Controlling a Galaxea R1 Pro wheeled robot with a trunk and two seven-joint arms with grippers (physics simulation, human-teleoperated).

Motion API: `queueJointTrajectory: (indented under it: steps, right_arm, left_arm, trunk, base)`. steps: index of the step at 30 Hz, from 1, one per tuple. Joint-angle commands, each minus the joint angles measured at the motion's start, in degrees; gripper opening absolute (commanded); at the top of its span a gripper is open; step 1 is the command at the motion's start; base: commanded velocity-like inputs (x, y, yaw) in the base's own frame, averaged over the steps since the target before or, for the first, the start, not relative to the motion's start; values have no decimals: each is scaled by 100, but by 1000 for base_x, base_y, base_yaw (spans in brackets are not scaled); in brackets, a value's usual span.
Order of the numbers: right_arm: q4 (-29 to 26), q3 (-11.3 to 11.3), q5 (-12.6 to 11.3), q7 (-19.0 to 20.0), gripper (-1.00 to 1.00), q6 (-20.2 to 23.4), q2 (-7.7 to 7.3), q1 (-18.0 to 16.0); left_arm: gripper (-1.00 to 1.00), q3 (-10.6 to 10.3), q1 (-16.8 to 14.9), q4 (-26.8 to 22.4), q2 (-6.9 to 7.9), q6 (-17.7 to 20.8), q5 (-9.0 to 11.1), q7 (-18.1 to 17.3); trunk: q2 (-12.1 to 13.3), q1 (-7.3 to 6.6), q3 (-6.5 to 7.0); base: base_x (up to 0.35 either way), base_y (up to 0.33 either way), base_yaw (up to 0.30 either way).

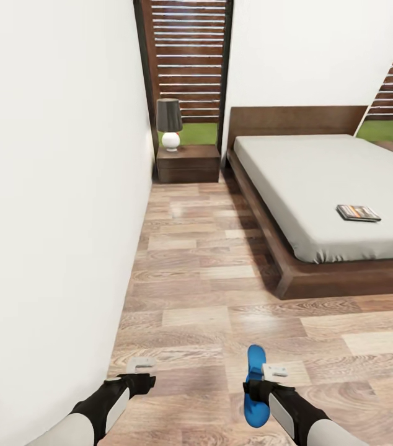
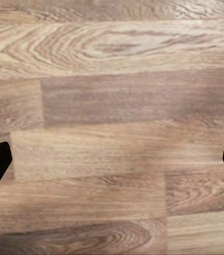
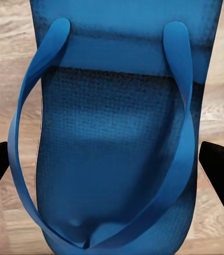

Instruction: In the bedroom, move the book from the bed onto either nightstand, and place the two sandals side by side next to the bed.

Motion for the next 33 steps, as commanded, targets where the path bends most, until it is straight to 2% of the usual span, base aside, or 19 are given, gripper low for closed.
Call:
queueJointTrajectory:
  steps: [1, 15, 33]
  right_arm:
    - [-9, 58, -32, -32, -100, 27, -3, -1]
    - [-12, 122, 36, -25, -100, 27, 48, -1]
    - [-6, 116, 37, -23, -100, 27, 39, -1]
  left_arm:
    - [100, -10, 1, -12, 1, 29, 24, -3]
    - [100, -10, 10, -16, 1, -53, 16, -3]
    - [100, -10, 10, -18, 1, -56, 16, -3]
  trunk:
    - [40, -23, 20]
    - [602, -331, 352]
    - [1323, -726, 783]
  base:
    - [0, 0, -107]
    - [0, 0, -90]
    - [0, 0, -8]
